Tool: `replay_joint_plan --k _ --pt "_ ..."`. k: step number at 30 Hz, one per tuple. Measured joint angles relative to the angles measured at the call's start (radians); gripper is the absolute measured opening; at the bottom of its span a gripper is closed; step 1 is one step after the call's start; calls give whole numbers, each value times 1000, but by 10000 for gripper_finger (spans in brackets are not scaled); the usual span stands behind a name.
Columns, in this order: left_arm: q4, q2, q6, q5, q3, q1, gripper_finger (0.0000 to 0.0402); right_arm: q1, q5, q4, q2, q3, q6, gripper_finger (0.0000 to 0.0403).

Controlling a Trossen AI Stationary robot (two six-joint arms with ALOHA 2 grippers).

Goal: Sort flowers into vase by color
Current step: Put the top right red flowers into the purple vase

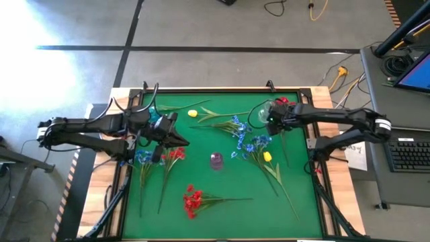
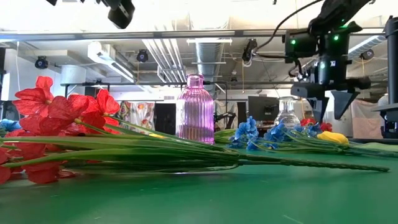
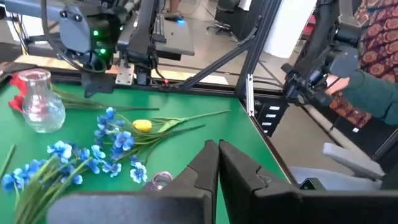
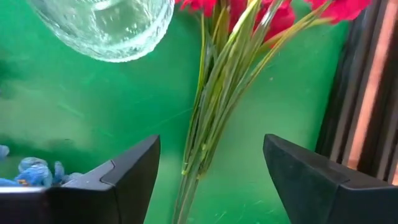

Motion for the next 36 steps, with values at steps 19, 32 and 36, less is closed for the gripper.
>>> replay_joint_plan --k 19,32,36 --pt "-30 5 -51 -112 0 0 0 -99 -64 246 9 -174 -49 278" --pt "-26 5 -48 -110 0 0 0 -130 -63 356 9 -233 -56 257" --pt "-26 5 -47 -110 0 0 0 -130 -60 367 9 -234 -56 237"
